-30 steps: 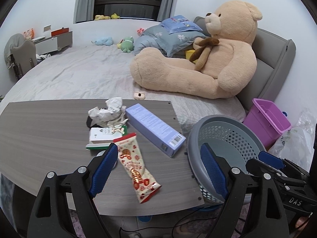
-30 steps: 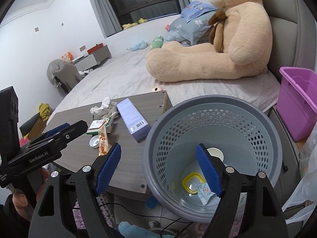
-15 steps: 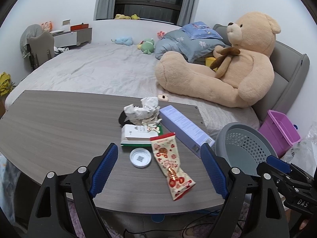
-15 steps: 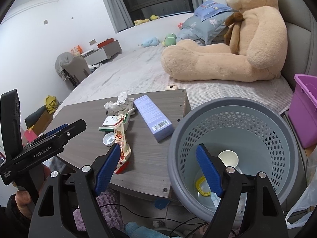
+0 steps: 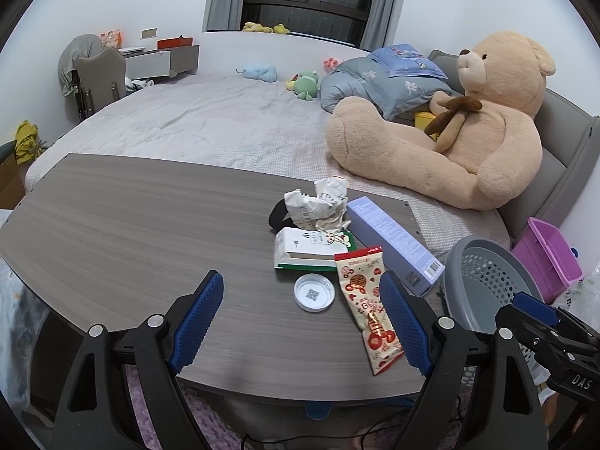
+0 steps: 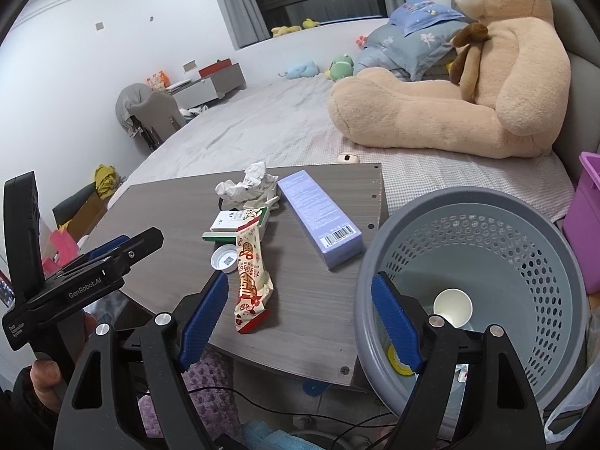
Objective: Collect trash
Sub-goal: 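Withdraw both tools from the basket toward the table, then grasp the red-white snack wrapper with the right tool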
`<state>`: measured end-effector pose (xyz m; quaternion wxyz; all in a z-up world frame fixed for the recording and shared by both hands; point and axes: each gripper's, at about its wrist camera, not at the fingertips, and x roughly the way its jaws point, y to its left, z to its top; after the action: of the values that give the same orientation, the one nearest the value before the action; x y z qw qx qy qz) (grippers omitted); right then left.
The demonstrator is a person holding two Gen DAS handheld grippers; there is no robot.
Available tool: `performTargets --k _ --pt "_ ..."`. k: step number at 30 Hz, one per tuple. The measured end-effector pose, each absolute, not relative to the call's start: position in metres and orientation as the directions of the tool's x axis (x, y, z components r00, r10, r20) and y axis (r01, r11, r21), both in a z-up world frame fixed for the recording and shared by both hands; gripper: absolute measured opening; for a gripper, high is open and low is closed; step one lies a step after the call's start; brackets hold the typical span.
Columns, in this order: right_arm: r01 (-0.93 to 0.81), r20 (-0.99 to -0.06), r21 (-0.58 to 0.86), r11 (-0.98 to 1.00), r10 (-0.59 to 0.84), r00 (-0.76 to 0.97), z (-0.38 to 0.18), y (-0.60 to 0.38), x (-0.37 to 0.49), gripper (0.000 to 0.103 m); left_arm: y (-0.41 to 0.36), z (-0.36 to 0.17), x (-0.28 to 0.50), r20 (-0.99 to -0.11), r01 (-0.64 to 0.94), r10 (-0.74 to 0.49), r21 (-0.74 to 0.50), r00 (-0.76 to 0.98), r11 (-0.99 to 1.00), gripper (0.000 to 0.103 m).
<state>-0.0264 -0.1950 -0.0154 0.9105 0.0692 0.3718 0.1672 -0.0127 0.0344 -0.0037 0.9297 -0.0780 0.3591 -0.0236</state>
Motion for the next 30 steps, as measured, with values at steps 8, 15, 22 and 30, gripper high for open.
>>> performTargets --k 8,15,22,30 --pt "-0.285 -0.673 0.233 0.930 0.366 0.643 -0.021 -0.179 -0.017 0.077 0.049 -0.010 -0.010 -0.669 -0.051 -0.069 -0.158 0.740 0.986 0.082" --pt "-0.307 -0.693 0.221 0.926 0.370 0.618 -0.028 -0.164 -0.011 0.077 0.065 -0.019 -0.007 -0.685 -0.097 -0.030 -0.146 0.728 0.985 0.082" --pt "-0.330 -0.724 0.212 0.920 0.375 0.579 -0.041 -0.148 -0.001 0.077 0.080 -0.029 -0.004 -0.702 -0.131 -0.011 -0.148 0.713 0.980 0.082" --pt "-0.377 -0.758 0.164 0.912 0.361 0.543 -0.055 -0.120 0.013 0.076 0.092 -0.036 -0.001 -0.715 -0.155 0.001 -0.150 0.699 0.976 0.082"
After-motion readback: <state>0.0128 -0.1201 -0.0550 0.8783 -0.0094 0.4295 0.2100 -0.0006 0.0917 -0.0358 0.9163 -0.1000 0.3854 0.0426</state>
